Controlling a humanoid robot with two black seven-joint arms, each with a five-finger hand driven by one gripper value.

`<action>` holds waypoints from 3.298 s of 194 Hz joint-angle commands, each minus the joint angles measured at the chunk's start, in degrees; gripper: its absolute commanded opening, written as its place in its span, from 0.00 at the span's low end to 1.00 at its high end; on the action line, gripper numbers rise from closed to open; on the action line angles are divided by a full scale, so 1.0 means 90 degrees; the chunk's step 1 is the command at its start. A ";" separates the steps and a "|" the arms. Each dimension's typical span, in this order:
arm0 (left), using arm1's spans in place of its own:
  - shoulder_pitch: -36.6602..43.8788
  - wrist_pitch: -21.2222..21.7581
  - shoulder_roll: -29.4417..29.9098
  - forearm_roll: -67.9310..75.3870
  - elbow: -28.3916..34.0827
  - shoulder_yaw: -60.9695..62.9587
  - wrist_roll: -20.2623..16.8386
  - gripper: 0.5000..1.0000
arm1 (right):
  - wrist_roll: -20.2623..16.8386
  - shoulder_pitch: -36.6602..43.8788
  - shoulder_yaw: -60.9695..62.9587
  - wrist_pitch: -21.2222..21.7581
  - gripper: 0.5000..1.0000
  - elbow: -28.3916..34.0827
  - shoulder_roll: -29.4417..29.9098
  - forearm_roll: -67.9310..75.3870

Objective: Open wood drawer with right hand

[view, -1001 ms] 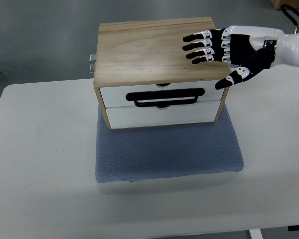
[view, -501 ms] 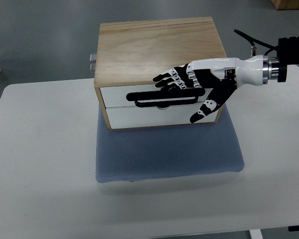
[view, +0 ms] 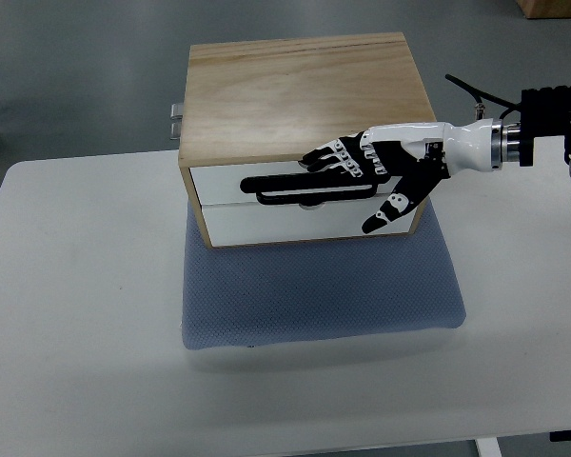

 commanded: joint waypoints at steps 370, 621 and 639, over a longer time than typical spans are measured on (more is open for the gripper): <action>0.0000 0.0000 0.0000 0.0000 0.0000 -0.0006 0.0000 1.00 | 0.0008 -0.0629 0.0021 0.0000 0.91 0.1125 -0.0322 -0.0568; 0.0000 0.0000 0.0000 0.0000 0.0000 0.0004 0.0000 1.00 | 0.0027 -0.0795 0.1417 0.0000 0.91 0.1497 -0.2168 0.0769; 0.0000 0.0000 0.0000 0.0000 0.0000 0.0004 0.0000 1.00 | 0.0037 -0.0795 0.1701 0.0000 0.90 0.0443 -0.2070 0.1501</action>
